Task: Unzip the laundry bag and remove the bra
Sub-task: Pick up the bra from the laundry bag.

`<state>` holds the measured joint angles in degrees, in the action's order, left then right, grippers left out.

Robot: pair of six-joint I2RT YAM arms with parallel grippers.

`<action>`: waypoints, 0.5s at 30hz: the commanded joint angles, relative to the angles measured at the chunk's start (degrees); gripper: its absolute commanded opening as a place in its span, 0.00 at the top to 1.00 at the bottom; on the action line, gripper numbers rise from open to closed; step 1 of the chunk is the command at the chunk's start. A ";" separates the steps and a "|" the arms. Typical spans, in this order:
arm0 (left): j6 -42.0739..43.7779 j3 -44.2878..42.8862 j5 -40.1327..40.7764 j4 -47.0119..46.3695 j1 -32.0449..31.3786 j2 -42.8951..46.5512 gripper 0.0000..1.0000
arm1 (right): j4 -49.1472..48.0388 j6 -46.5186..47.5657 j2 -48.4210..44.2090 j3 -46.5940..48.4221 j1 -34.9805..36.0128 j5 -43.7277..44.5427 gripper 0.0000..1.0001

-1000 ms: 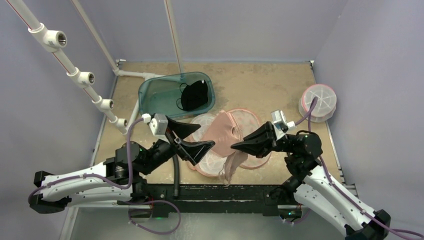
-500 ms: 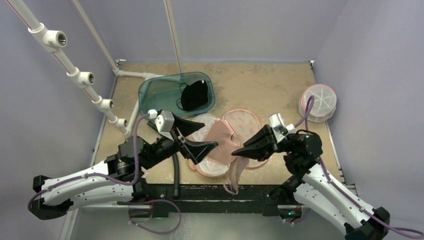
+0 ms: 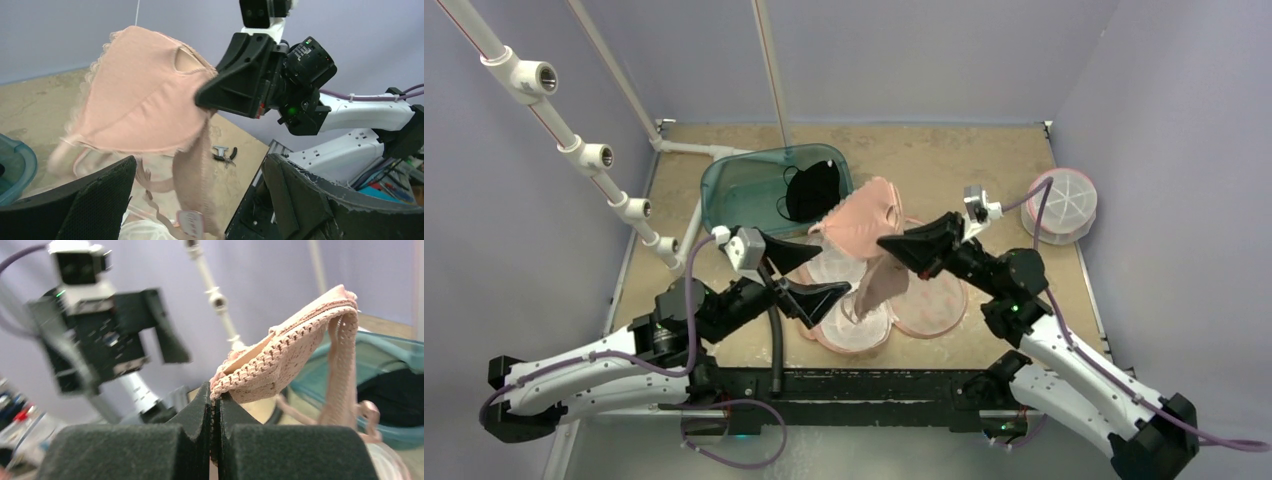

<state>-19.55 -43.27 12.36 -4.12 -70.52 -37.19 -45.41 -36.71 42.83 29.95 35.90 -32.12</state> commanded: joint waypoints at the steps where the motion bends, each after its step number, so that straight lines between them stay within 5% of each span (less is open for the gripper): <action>1: -4.49 4.65 3.62 -4.78 0.13 -0.12 0.03 | 3.01 -1.97 4.13 4.71 -0.22 17.93 1.00; 5: -6.71 8.39 -1.30 -10.32 0.21 -3.44 0.03 | -1.42 -8.40 5.46 2.26 -0.22 20.99 1.00; 15: -4.62 9.78 -2.17 -17.24 0.19 -7.50 0.01 | -10.08 -17.38 4.55 -1.57 -0.22 11.48 1.00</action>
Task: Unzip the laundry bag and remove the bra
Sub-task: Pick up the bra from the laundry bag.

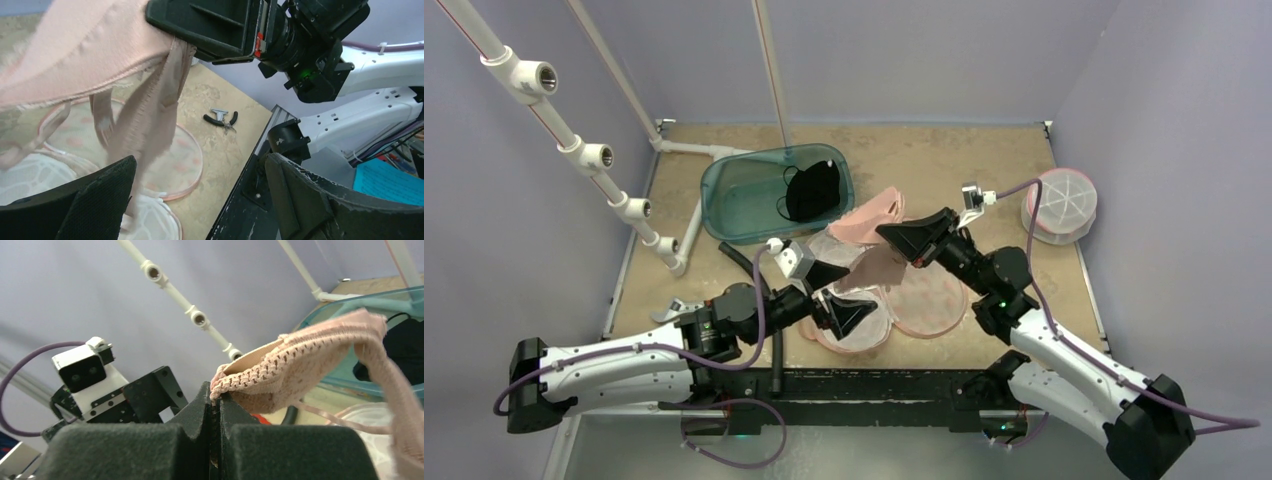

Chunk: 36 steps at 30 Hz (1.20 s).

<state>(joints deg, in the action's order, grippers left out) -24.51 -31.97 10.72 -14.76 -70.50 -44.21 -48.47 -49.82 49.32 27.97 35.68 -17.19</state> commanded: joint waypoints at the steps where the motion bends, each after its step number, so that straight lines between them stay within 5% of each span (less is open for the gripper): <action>1: 0.61 -1.72 -0.38 -6.95 0.17 -0.44 0.01 | -7.09 -4.66 -2.21 0.42 0.05 -3.88 1.00; 17: 6.49 -4.50 -3.33 -10.40 0.16 0.56 0.01 | -27.80 -17.88 1.92 -3.70 0.09 -12.48 1.00; 36: 7.80 -9.73 -10.16 -6.44 0.19 -4.61 0.02 | -26.45 -18.06 0.75 -0.96 0.93 -12.30 1.00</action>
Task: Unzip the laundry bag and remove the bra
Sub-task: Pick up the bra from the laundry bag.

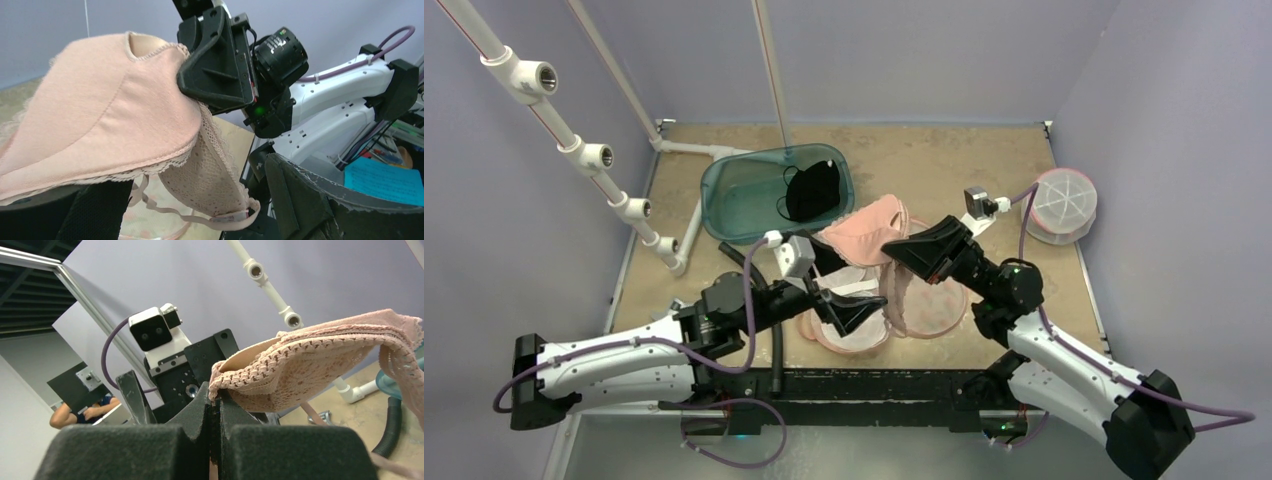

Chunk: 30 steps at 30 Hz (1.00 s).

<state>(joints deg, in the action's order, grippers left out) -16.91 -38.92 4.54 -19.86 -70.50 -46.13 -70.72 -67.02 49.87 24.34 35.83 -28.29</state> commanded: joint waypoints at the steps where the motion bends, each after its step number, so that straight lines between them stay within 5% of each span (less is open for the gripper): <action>1: -0.06 -2.82 -4.20 -1.82 0.19 -3.49 0.02 | -4.43 -0.89 0.41 2.73 0.92 -1.09 1.00; 5: -1.41 -2.62 -3.66 -4.45 0.18 -5.57 0.02 | -3.65 -0.06 0.16 2.39 1.66 0.69 1.00; 10: -2.56 -2.09 0.34 -6.46 0.16 -6.80 0.02 | 8.27 5.87 -2.78 4.46 3.62 5.98 1.00; 18: -2.77 -2.00 4.15 -9.88 0.18 -9.43 0.05 | 9.01 5.93 -2.56 4.49 4.16 5.79 1.00; 25: -3.37 -4.23 1.66 -10.74 0.18 -13.11 0.29 | 8.74 5.63 -1.90 4.21 4.34 5.61 1.00; 30: -3.85 -3.62 2.37 -11.04 0.19 -12.96 0.65 | 10.37 6.23 -2.61 4.14 4.33 5.94 1.00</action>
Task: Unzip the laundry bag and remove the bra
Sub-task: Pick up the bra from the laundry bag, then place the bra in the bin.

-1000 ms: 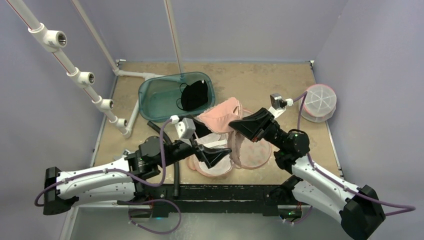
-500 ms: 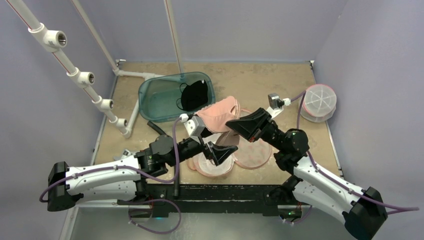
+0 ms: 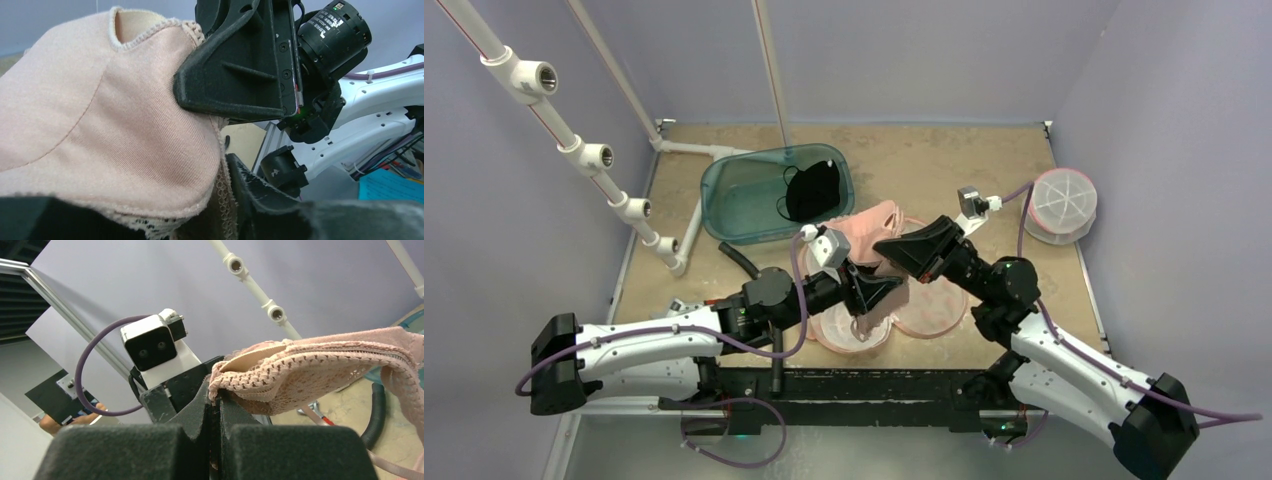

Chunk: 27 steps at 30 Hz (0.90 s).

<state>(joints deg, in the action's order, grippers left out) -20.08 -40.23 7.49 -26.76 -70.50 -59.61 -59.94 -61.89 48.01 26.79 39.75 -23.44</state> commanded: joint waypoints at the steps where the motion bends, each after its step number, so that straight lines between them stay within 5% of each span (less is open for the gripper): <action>1: -0.72 -2.09 -0.31 -4.21 0.14 0.87 0.69 | 0.02 1.26 -0.86 1.69 0.46 1.12 1.00; 3: -0.71 -1.76 0.13 -4.22 0.16 1.26 0.79 | 1.27 1.61 -1.33 1.76 0.42 1.24 1.00; 5: -0.59 -1.74 1.04 -3.80 0.14 1.71 1.00 | 3.31 2.34 -1.91 2.06 0.46 1.37 0.94; 9: -0.88 -1.34 4.63 -1.73 0.17 3.61 1.00 | 13.51 7.17 -4.53 4.17 0.42 2.94 0.49; 12: -1.75 0.06 8.44 -0.90 0.18 5.88 1.00 | 25.35 11.96 -6.32 7.12 0.40 4.60 0.31; 14: -2.55 0.83 11.92 -0.03 0.19 7.53 1.00 | 33.74 14.35 -7.33 9.31 0.41 5.20 0.07; 15: -2.82 1.00 13.38 0.55 0.14 8.12 1.00 | 36.99 15.44 -7.66 10.16 0.36 5.89 0.03; 22: -4.90 -1.72 25.73 7.62 0.73 7.43 1.00 | 54.83 24.41 -9.45 18.33 0.41 11.27 0.02; 27: -5.83 -10.01 31.06 16.28 7.04 1.02 1.00 | 63.58 29.21 -12.49 21.41 0.38 21.73 0.02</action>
<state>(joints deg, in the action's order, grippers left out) -24.43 -42.50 31.64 -16.78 -68.20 -54.63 -5.45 -38.94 38.65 44.99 39.88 -11.42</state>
